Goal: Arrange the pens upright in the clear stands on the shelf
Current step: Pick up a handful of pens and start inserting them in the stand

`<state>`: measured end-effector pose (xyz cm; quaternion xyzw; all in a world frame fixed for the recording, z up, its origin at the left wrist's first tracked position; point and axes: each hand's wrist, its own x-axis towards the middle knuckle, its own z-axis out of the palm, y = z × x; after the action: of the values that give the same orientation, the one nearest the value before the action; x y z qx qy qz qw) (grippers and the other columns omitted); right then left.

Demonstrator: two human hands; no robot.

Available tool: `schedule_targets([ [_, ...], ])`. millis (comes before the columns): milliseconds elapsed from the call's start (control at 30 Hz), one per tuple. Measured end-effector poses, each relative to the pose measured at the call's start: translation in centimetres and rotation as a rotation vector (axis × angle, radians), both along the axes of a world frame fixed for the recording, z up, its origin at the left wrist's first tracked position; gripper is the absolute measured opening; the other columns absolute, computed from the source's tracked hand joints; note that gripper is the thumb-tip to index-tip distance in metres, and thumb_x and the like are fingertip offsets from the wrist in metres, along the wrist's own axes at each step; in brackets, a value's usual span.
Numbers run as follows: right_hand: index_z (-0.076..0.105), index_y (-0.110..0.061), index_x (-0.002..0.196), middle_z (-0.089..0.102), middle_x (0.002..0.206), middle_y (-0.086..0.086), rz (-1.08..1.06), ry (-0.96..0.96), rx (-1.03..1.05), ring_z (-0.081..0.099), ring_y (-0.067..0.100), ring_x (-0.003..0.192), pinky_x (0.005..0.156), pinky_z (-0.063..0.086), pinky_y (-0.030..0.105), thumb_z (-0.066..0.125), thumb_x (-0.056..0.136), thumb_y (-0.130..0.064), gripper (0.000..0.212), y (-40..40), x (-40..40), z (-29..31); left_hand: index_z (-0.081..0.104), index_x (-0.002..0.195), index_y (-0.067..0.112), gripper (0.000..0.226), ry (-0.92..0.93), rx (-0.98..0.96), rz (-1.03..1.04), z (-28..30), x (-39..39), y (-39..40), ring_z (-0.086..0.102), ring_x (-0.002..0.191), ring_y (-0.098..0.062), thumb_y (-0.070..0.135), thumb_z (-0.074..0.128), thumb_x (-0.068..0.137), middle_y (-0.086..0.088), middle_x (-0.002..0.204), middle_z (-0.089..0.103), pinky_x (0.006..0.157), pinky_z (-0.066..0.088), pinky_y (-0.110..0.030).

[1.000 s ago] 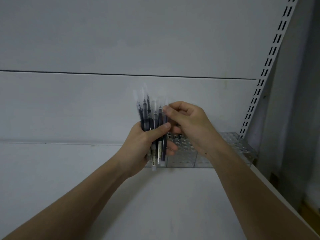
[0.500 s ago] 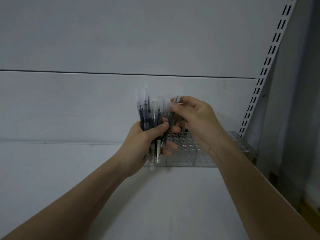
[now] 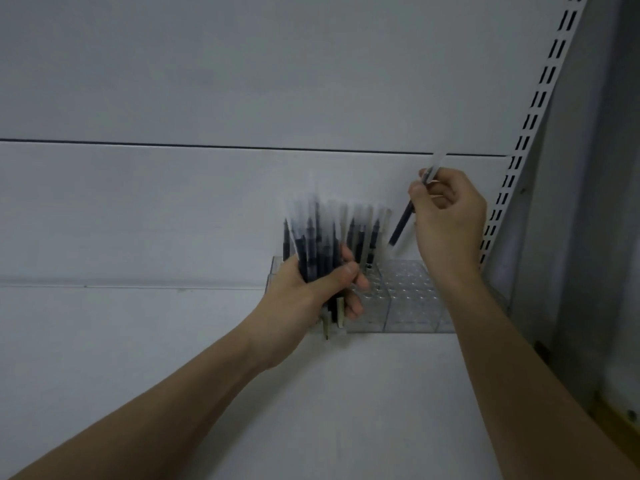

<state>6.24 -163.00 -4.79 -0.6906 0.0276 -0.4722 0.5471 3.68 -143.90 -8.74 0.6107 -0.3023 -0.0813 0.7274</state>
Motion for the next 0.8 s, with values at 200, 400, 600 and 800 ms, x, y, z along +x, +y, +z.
schedule_targets([
  [200, 0.065, -0.023, 0.099, 0.065, 0.083, -0.011, 0.019, 0.092, -0.109, 0.059, -0.001, 0.073, 0.067, 0.047, 0.008, 0.065, 0.094, -0.015, 0.010, 0.0, 0.5, -0.6, 0.055, 0.095, 0.007, 0.005, -0.071, 0.100, -0.138, -1.4, -1.0, -1.2, 0.061, 0.075, -0.021, 0.004, 0.053, 0.098, -0.008, 0.080, 0.065, 0.073, 0.052, -0.025],
  [400, 0.067, -0.019, 0.098, 0.066, 0.082, -0.012, 0.011, 0.179, -0.163, 0.061, -0.001, 0.074, 0.072, 0.050, 0.014, 0.065, 0.093, -0.016, 0.006, -0.4, 0.7, -0.7, 0.054, 0.093, 0.009, 0.008, -0.067, 0.285, -0.178, -2.4, -0.7, -1.8, 0.064, 0.071, -0.021, 0.004, 0.057, 0.098, -0.006, 0.079, 0.068, 0.065, 0.050, -0.025],
  [600, 0.068, -0.016, 0.096, 0.068, 0.084, -0.006, -0.010, 0.198, -0.227, 0.066, 0.013, 0.080, 0.082, 0.058, 0.039, 0.067, 0.092, -0.017, 0.004, -0.4, 0.7, -0.6, 0.053, 0.095, 0.009, 0.006, -0.031, 0.276, -0.172, -2.5, -0.9, -2.0, 0.052, 0.053, -0.021, 0.012, 0.057, 0.099, -0.003, 0.065, 0.054, 0.056, 0.048, -0.035],
  [800, 0.068, -0.009, 0.090, 0.068, 0.080, -0.001, -0.012, 0.355, -0.393, 0.065, 0.019, 0.080, 0.071, 0.054, 0.030, 0.069, 0.091, -0.019, 0.010, -0.3, 0.7, -0.9, 0.042, 0.074, 0.012, 0.030, 0.152, 0.052, -0.055, -0.7, -0.9, -1.6, 0.031, 0.044, -0.014, 0.027, 0.056, 0.095, -0.001, 0.058, 0.038, 0.042, 0.031, -0.022],
])
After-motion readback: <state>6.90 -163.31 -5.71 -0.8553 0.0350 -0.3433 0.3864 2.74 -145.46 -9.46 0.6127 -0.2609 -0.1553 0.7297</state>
